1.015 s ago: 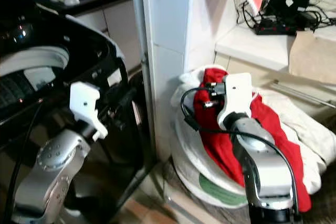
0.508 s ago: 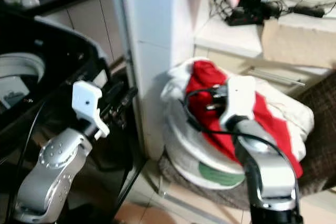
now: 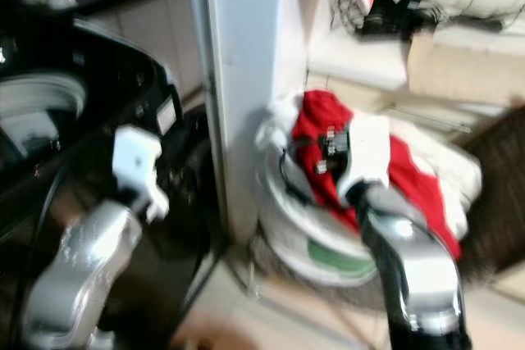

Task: Clothes washing

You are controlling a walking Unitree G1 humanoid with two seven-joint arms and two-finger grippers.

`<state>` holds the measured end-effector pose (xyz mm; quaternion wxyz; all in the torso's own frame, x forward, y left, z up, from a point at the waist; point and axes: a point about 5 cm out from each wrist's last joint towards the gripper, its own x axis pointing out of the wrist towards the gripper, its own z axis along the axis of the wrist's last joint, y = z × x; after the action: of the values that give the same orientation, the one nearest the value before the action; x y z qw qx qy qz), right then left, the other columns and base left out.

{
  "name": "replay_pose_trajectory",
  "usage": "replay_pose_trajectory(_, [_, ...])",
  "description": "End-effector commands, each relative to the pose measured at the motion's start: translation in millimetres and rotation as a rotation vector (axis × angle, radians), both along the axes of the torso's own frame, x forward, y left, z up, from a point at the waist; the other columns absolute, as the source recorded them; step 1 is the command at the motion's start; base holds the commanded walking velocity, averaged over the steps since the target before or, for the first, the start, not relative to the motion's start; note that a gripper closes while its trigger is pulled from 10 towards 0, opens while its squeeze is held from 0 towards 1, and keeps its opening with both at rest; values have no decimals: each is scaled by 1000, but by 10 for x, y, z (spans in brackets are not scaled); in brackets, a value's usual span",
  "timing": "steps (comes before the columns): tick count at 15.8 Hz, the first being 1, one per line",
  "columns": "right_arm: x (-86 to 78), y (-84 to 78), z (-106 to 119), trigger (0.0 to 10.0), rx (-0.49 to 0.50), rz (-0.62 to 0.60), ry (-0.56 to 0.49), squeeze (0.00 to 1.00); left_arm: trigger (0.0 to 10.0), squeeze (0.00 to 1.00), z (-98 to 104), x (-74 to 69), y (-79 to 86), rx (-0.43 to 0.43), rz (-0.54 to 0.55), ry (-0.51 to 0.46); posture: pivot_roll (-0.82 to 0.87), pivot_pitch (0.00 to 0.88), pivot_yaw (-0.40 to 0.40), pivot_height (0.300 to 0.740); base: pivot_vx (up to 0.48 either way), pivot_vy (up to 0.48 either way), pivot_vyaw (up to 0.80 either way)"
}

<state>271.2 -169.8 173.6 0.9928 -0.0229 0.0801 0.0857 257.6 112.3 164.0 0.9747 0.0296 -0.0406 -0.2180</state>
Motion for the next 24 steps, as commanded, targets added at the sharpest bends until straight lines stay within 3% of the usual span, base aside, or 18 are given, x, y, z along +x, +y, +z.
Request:
replay_pose_trajectory(1, [0,-25,27,10000,-37,-2,-14,0,10000,0,25,22,17,14,16,-14,-44,8,21,740,0,0,0])
replay_pose_trajectory(3, [14,-40,20,10000,-91,-6,-30,0,10000,0,27,42,57,9,66,-28,-44,6,18,740,0,0,0])
replay_pose_trajectory(7, [16,-6,12,10000,-108,40,-25,0,10000,0,44,46,82,-14,86,-35,-40,6,15,740,156,0,139])
replay_pose_trajectory(18, [-19,-3,-100,10000,-59,46,-18,0,10000,0,24,17,94,-33,100,-24,-39,19,9,740,388,0,61])
replay_pose_trajectory(24, [-38,54,-52,10000,-39,68,-38,0,10000,0,16,-24,100,-48,74,-24,-39,19,12,740,261,0,0])
